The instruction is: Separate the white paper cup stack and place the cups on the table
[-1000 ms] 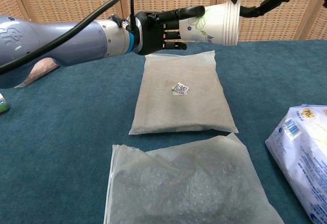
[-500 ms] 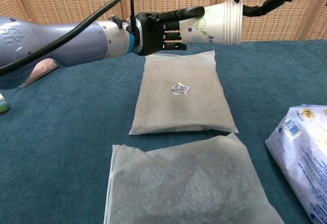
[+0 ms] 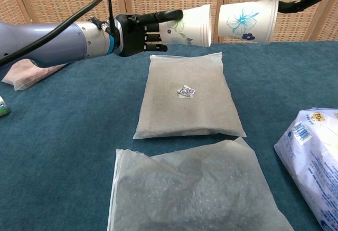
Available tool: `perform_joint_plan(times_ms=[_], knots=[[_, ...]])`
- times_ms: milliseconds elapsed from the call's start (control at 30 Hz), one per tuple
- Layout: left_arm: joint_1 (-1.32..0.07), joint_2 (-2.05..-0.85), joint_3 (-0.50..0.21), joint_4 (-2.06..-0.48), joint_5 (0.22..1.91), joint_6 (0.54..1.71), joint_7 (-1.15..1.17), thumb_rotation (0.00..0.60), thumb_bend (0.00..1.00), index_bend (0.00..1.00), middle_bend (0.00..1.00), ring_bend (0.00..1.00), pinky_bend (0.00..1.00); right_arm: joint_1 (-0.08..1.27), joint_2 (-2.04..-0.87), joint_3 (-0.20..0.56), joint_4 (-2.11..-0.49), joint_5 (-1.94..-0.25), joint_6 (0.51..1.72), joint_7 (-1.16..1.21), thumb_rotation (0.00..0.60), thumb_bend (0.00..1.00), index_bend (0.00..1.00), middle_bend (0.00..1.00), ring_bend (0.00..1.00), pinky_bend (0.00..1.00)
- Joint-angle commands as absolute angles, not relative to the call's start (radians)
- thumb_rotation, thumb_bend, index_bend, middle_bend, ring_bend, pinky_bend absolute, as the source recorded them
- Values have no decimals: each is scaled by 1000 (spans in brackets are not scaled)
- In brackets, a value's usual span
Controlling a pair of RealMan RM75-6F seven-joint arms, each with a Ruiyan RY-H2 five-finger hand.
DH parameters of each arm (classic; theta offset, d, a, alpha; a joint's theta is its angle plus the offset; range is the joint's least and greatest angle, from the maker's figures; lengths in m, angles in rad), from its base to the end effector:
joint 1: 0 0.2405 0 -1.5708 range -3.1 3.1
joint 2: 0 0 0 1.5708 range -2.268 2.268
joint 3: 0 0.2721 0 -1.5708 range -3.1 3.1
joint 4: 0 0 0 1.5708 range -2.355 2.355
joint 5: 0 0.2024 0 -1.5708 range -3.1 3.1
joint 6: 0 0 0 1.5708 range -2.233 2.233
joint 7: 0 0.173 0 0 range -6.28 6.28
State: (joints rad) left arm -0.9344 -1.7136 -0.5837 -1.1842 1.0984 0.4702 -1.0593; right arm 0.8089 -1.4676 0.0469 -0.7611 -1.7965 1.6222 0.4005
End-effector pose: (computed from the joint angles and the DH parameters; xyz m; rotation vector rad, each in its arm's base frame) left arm -0.0522 0.4625 -0.0457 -1.0324 -2.4752 -1.6045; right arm -0.1485 -0.4102 0.1276 1.9243 -0.0732 1.4943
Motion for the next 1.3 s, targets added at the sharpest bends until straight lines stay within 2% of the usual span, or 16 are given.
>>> perform_joint_plan(times_ms=[33,267,467,533,667,1100,1167,1233,1300], knots=[[-911,-1690,-580,-1185,1109,473,-1070,600,159,509,501,455,619,794,-1452,38,-764,-1801,1637,395,600,527,659,369,107,35],[-841,-1589,-547,-1192,1194,509,-1054,600,160,509,502,455,619,761,-1416,5,-768,-1820,1645,363,600,527,659,369,107,35],[-797,-1471,-445,-1184,1346,593,-918,600,160,509,502,455,619,742,-1409,-42,-731,-1851,1611,312,600,527,659,367,107,35],[-778,-1402,-370,-1143,1435,638,-763,600,160,509,502,455,619,740,-1421,-75,-700,-1870,1561,281,600,527,659,367,107,35],[-760,-1356,-310,-1150,1445,650,-627,600,161,518,517,458,619,741,-1444,-92,-673,-1878,1527,262,600,527,659,367,108,35],[-729,-1408,-229,-1108,1386,724,-335,600,163,518,509,457,619,793,-1451,-204,-538,-2005,1450,110,600,527,659,366,114,44],[-728,-1426,-227,-1102,1372,735,-314,600,163,517,448,418,619,802,-1441,-211,-538,-2014,1448,90,600,524,656,343,114,44],[-728,-1438,-225,-1101,1362,739,-308,600,163,470,337,324,598,806,-1434,-214,-542,-2019,1448,68,600,458,593,298,105,33],[-729,-1445,-222,-1102,1357,740,-305,600,163,322,181,185,512,812,-1425,-220,-545,-2028,1448,39,600,272,421,221,68,11]])
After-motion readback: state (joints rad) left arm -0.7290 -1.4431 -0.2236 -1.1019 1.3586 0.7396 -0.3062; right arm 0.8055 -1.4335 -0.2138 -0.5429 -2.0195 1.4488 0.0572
